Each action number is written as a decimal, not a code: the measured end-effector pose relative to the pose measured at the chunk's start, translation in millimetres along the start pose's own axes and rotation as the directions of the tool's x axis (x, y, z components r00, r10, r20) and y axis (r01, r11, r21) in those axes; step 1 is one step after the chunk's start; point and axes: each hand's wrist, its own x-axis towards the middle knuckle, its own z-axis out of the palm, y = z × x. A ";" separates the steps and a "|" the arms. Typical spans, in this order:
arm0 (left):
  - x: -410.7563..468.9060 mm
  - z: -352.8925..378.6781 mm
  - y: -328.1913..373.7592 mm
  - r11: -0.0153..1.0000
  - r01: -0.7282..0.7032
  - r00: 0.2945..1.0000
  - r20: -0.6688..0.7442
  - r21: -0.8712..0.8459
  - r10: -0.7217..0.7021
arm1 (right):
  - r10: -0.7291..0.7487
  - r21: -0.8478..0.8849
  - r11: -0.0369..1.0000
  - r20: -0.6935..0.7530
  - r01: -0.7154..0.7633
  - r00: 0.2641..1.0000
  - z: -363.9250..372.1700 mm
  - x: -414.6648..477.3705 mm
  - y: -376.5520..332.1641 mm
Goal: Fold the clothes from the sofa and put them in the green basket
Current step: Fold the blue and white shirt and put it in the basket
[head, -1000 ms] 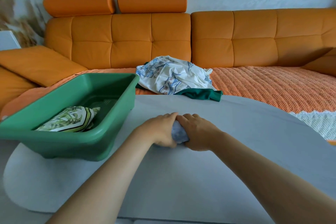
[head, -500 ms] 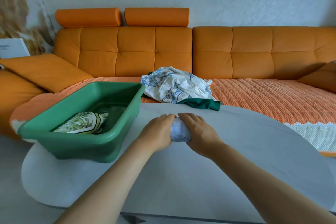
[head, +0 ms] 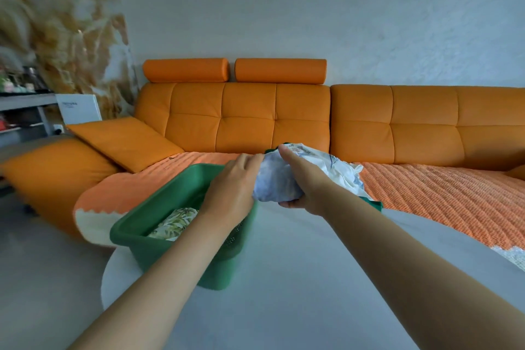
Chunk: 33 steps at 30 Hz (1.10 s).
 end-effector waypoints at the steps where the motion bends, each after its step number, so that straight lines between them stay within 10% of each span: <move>1: -3.1 -2.8 -10.1 1.000 -0.010 1.000 -0.002 0.029 0.010 | -0.011 -0.018 1.000 -0.009 0.010 1.000 11.9 6.8 -4.6; 5: -22.6 -14.0 -49.0 0.995 -0.036 0.996 0.085 0.095 0.028 | -0.242 -0.275 0.936 -0.057 0.218 0.969 56.9 34.2 -3.8; 9: -41.6 -18.4 -86.4 0.983 0.118 0.944 0.322 -0.141 -0.067 | -0.493 -0.614 0.616 0.188 0.494 0.849 83.4 60.2 7.4; 14: -45.0 -14.7 -117.5 0.920 0.325 0.909 0.341 -0.221 -0.239 | -0.310 -0.714 0.413 0.475 0.566 0.824 101.8 83.5 13.9; 20: -35.9 13.7 -138.8 0.810 0.563 0.611 0.743 -0.163 -0.275 | 0.132 -0.860 0.226 0.492 0.457 0.860 122.2 106.8 45.1; 33: -49.7 61.2 -148.1 0.962 0.261 0.449 0.874 0.073 -0.188 | 0.165 -0.936 -0.209 0.253 0.284 0.953 140.3 126.5 81.2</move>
